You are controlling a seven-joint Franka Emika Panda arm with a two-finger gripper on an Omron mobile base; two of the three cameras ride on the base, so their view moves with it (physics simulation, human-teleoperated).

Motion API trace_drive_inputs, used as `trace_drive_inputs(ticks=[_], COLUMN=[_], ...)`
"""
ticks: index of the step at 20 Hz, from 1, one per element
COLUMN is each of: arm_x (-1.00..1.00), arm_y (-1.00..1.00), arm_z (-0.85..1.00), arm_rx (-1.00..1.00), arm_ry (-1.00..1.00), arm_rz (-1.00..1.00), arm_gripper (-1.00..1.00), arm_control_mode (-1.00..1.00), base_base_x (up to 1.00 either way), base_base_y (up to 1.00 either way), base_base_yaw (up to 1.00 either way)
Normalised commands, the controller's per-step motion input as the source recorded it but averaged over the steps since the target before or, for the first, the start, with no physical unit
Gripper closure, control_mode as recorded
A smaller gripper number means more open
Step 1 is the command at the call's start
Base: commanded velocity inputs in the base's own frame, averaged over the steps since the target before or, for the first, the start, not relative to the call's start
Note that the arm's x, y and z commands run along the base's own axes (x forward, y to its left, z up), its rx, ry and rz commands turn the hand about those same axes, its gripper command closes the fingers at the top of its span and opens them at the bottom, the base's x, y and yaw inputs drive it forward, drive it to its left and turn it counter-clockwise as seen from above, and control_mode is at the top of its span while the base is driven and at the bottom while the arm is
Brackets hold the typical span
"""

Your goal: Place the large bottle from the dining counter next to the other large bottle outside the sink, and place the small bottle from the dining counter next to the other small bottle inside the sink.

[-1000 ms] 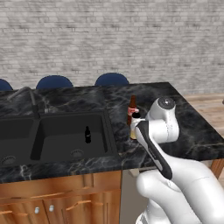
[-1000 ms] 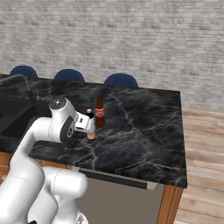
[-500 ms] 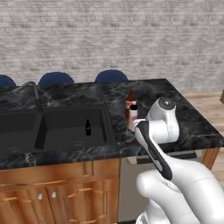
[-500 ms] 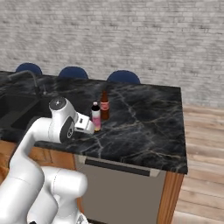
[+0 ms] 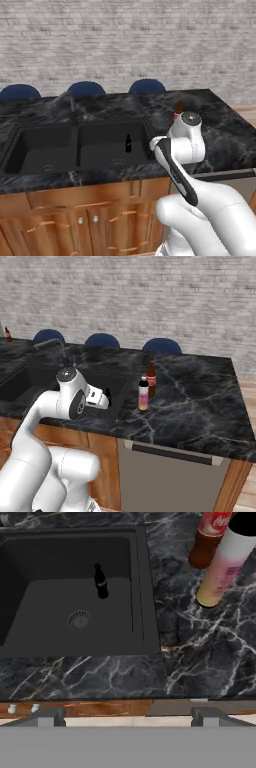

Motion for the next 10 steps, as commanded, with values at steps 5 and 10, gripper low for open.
trace_drive_inputs(ticks=[5, 10], arm_x=[0.0, 0.0], arm_y=[0.0, 0.0], arm_z=[0.0, 0.0], arm_rx=[0.0, 0.0], arm_ry=[0.0, 0.0], arm_rz=[0.0, 0.0], arm_gripper=[-1.0, -1.0], arm_control_mode=[1.0, 1.0], base_base_x=[0.0, 0.0], base_base_y=[0.93, 0.93], base_base_yaw=[0.0, 0.0])
